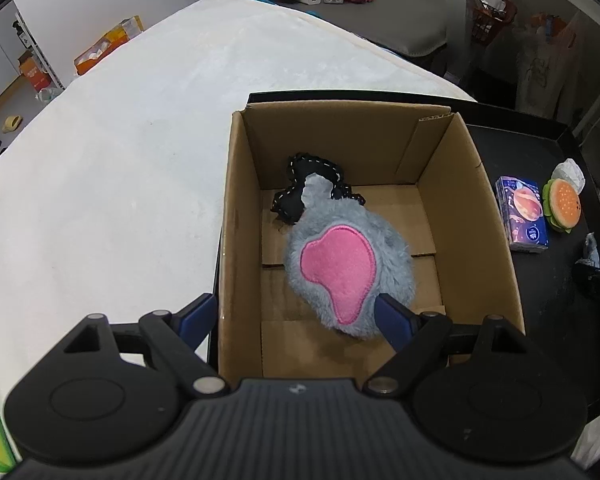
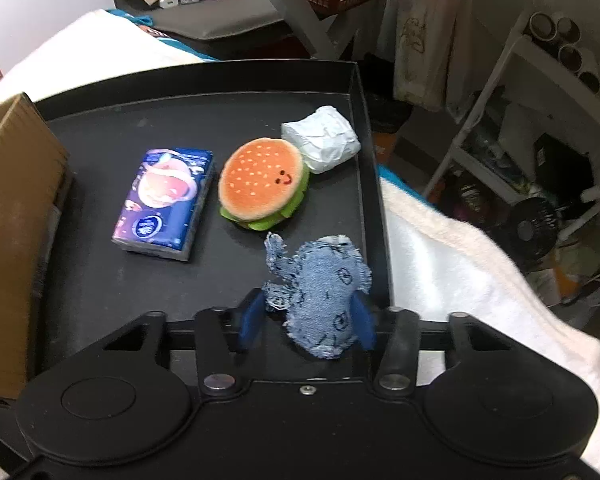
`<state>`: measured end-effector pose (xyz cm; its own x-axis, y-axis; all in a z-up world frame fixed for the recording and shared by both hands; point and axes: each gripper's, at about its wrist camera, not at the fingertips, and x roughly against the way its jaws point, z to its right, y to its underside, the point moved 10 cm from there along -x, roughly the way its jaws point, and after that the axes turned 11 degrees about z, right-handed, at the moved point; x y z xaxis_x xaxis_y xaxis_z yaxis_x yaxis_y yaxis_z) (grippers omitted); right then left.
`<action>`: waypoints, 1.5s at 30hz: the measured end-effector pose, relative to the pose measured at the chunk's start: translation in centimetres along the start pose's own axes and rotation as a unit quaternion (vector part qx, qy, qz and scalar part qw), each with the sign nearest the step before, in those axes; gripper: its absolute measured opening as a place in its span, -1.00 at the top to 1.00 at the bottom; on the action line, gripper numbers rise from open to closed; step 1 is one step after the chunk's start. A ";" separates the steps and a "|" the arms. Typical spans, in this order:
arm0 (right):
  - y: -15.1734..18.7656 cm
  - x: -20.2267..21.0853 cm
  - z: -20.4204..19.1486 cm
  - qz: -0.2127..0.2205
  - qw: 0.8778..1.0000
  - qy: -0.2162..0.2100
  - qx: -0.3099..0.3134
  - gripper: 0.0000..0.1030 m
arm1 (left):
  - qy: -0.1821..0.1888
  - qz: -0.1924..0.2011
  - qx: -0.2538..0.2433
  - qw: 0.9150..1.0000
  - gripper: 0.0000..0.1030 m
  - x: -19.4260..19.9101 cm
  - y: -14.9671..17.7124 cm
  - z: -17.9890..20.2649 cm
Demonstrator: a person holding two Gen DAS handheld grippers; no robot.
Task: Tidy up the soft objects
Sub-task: 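Move the right tool to the blue denim plush and grasp it, then carry the blue denim plush into the cardboard box and open the right tool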
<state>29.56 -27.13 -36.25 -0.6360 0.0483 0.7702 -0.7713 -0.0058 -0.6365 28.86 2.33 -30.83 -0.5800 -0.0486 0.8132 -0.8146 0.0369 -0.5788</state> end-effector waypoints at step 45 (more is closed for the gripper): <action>-7.8 9.4 -10.3 0.098 0.989 -0.100 0.051 0.60 | 0.016 0.006 0.041 0.999 -0.65 1.4 1.2 -3.4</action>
<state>29.85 -16.37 -24.52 -0.7584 -0.1613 0.6315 -0.6246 -0.0971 -0.7749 27.07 5.67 -30.24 -0.5912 -0.0165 0.8063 -0.8052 -0.0451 -0.5913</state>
